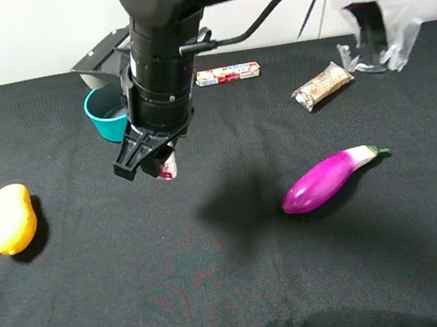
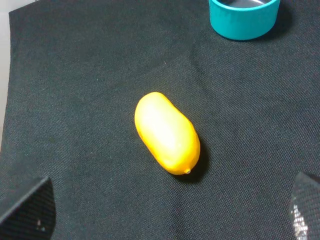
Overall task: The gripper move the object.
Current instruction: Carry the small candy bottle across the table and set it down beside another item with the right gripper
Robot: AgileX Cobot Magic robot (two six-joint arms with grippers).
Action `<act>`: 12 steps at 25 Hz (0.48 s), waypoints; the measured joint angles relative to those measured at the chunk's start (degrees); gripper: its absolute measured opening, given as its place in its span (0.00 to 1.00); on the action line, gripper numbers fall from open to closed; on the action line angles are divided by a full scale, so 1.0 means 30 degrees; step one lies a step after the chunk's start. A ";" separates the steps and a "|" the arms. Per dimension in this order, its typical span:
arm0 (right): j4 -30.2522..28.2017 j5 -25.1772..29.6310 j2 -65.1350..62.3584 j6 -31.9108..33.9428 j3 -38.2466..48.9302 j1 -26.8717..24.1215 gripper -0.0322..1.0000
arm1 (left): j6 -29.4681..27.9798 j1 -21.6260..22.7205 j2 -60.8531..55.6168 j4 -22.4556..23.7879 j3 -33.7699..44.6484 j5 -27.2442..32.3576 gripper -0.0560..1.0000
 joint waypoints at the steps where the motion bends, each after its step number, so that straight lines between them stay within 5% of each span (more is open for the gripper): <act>1: 0.0000 0.0200 -0.0184 0.0024 0.0000 0.0000 0.34 | 0.0000 0.0000 0.0000 0.0000 0.0000 0.0000 0.99; 12: -0.0173 0.1741 -0.1858 0.1393 0.0020 0.0000 0.34 | 0.0000 0.0000 0.0000 0.0000 0.0000 0.0000 0.99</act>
